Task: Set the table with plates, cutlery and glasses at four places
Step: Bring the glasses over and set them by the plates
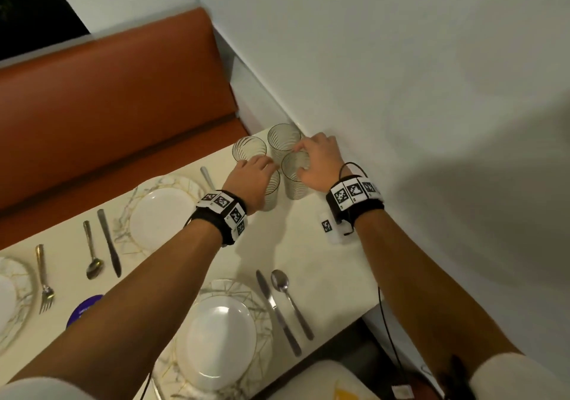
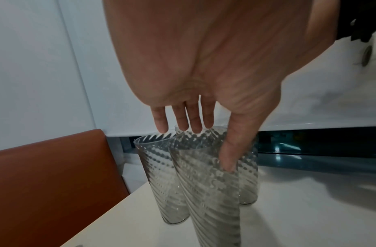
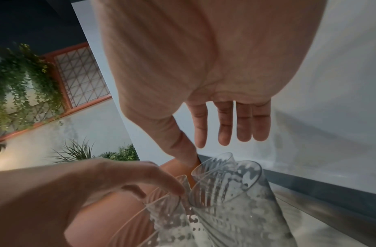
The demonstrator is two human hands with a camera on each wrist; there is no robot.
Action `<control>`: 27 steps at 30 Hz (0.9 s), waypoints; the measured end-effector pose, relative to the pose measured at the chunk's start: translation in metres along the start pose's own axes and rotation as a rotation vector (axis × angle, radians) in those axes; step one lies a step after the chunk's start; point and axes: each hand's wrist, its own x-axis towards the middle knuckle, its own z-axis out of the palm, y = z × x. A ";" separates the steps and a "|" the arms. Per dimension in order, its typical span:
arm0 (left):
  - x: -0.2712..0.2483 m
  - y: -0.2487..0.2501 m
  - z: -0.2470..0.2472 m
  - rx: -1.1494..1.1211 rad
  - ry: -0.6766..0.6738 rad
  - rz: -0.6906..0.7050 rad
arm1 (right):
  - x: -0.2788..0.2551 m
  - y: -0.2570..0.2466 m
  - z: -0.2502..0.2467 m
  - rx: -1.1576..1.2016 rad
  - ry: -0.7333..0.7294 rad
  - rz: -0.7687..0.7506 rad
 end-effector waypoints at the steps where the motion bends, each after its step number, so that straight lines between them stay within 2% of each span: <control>1: 0.000 -0.001 0.001 -0.021 0.016 0.003 | 0.002 0.002 0.002 -0.006 -0.020 0.016; 4: -0.008 -0.005 -0.002 -0.111 0.051 -0.014 | 0.003 0.002 0.007 -0.013 -0.074 0.081; 8: -0.035 -0.010 -0.009 -0.342 0.093 -0.135 | 0.002 -0.007 0.020 -0.014 -0.078 0.162; 12: -0.072 -0.025 -0.014 -0.511 0.114 -0.270 | -0.005 -0.024 0.030 -0.042 -0.075 0.188; 15: -0.103 -0.042 -0.013 -0.564 0.144 -0.362 | -0.015 -0.042 0.034 -0.086 -0.123 0.143; 16: -0.142 -0.062 -0.010 -0.590 0.183 -0.434 | -0.023 -0.077 0.046 -0.114 -0.156 0.054; 18: -0.149 -0.066 -0.007 -0.596 0.193 -0.449 | -0.029 -0.081 0.041 -0.157 -0.170 0.045; 22: -0.229 -0.107 0.007 -0.645 0.231 -0.586 | -0.057 -0.165 0.060 -0.304 -0.263 -0.143; 27: -0.342 -0.166 0.031 -0.700 0.284 -0.709 | -0.100 -0.284 0.108 -0.248 -0.314 -0.316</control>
